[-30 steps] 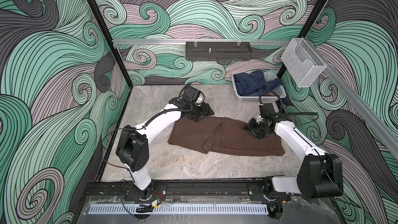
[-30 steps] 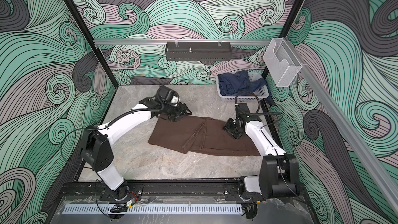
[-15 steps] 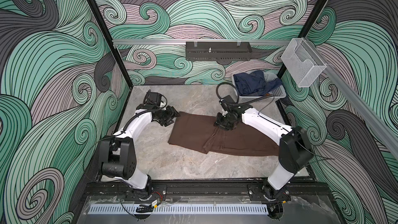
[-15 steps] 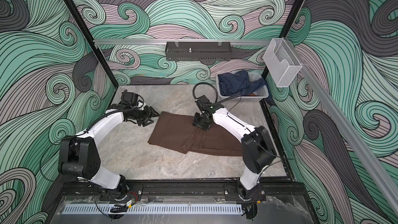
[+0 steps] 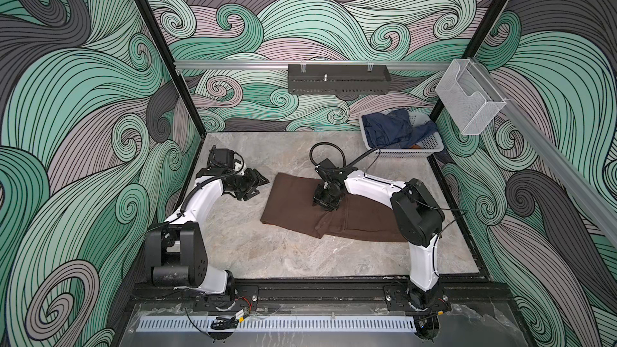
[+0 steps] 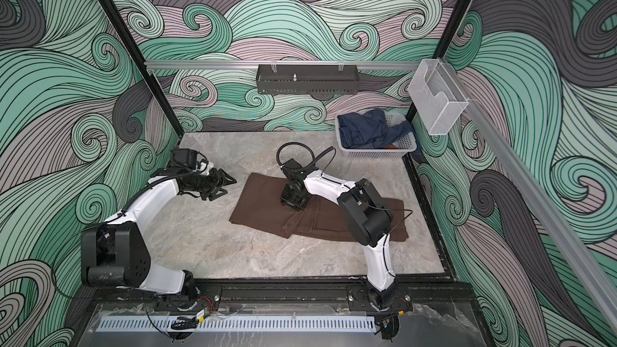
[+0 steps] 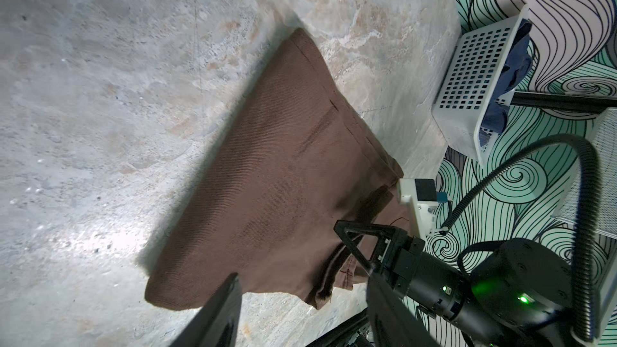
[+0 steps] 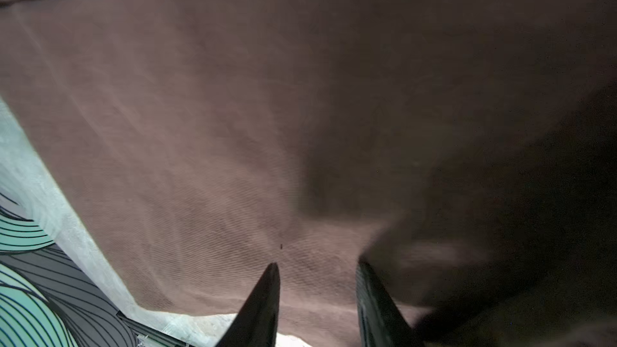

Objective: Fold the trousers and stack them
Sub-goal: 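Draw the left gripper back while the right gripper holds the folded trousers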

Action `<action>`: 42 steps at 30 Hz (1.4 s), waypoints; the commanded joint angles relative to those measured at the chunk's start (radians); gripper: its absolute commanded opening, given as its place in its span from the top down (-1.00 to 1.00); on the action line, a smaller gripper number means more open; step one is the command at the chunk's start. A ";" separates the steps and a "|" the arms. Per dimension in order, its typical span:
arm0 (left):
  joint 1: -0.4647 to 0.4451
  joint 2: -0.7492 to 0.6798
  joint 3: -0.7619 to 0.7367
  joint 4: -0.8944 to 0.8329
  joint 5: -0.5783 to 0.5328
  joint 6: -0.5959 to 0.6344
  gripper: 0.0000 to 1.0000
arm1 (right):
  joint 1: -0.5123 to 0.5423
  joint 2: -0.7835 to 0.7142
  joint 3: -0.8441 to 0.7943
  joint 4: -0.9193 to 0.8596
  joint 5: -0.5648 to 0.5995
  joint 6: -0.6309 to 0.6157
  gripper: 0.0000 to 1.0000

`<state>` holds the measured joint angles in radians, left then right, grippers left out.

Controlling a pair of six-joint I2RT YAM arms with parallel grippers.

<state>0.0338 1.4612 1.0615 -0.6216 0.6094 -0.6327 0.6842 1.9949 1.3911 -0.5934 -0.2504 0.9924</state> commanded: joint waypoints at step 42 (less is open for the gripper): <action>-0.028 0.368 0.277 -0.205 -0.122 0.370 -0.27 | -0.474 -0.581 -0.379 -0.187 0.084 -0.337 0.09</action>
<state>0.0097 1.7939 1.2888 -0.7685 0.5232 -0.3443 0.2516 1.4509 1.0325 -0.7609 -0.1436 0.7021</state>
